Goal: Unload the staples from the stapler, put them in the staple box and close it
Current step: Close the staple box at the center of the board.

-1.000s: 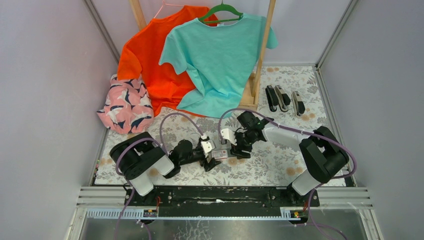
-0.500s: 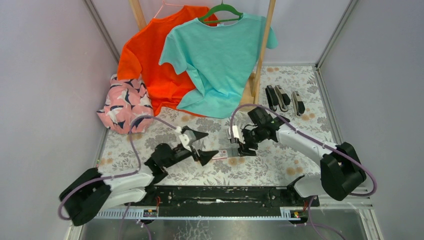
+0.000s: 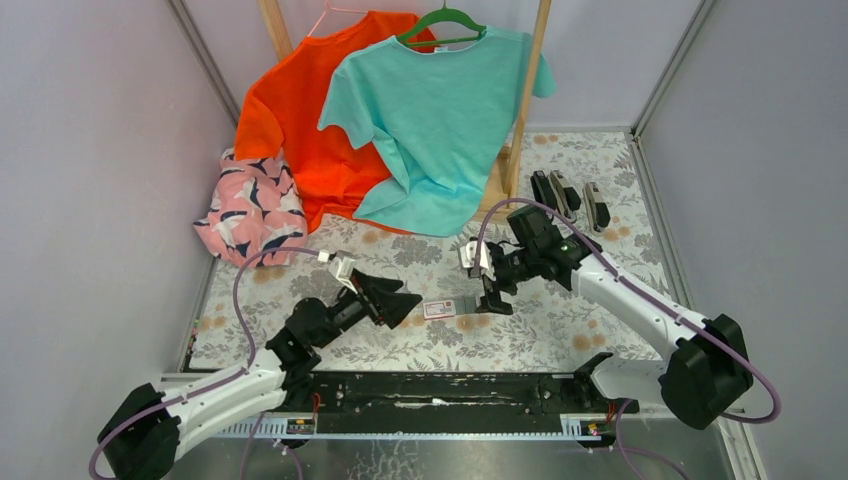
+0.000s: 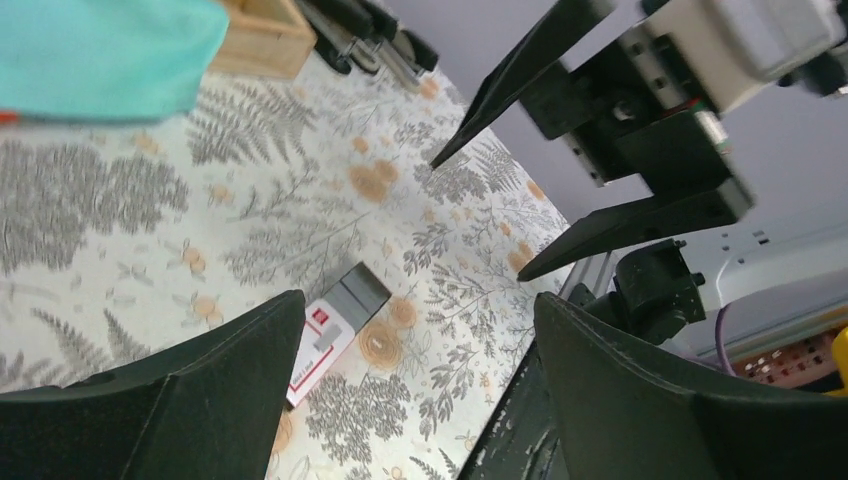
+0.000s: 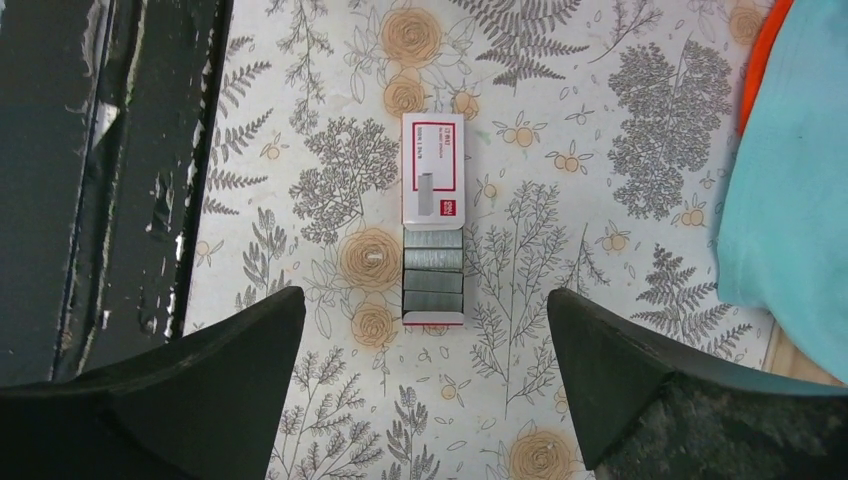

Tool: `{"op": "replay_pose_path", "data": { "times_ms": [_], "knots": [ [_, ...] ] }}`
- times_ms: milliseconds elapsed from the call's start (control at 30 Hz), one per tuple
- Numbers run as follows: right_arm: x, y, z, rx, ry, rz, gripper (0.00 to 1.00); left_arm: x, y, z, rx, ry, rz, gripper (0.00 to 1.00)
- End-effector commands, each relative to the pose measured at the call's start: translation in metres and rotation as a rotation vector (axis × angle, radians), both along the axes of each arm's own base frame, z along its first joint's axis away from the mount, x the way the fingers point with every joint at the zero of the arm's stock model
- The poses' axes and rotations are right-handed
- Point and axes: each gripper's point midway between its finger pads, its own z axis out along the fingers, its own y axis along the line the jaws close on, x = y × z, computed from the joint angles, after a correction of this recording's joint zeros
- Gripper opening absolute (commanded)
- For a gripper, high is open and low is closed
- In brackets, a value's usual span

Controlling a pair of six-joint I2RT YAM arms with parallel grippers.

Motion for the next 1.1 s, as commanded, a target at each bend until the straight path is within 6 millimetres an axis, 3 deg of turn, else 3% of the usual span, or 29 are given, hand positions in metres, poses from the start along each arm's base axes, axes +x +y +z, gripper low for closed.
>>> {"op": "replay_pose_path", "data": {
  "times_ms": [0,67,167,267,333,533,600,833,1067],
  "knots": [
    [0.015,0.014,0.033,0.055,0.03,-0.063,0.99,0.008,0.007,-0.022,-0.061,0.233,0.091,0.89],
    [0.017,0.011,0.023,-0.004,0.053,-0.04,0.98,0.011,0.01,-0.033,-0.056,0.292,0.123,0.84],
    [0.021,0.009,0.002,-0.046,0.067,-0.051,0.84,0.012,0.01,-0.052,0.003,0.379,0.148,0.81],
    [0.023,-0.004,-0.024,-0.132,0.044,-0.04,0.62,0.008,0.006,-0.063,0.041,0.429,0.127,0.71],
    [0.02,-0.008,-0.034,-0.163,0.059,-0.026,0.54,0.009,0.005,-0.071,0.075,0.443,0.129,0.62],
    [0.02,-0.021,-0.057,-0.264,0.088,-0.01,0.16,0.007,-0.003,-0.097,0.168,0.524,0.106,0.46],
    [0.018,-0.026,-0.067,-0.303,0.104,0.006,0.09,0.006,-0.006,-0.1,0.171,0.54,0.094,0.44],
    [0.024,-0.04,-0.093,-0.421,0.128,-0.018,0.06,0.008,-0.017,-0.109,0.244,0.558,0.056,0.35],
    [0.024,-0.042,-0.102,-0.434,0.136,-0.032,0.06,0.011,-0.019,-0.128,0.3,0.601,0.069,0.37]
  ]
}}
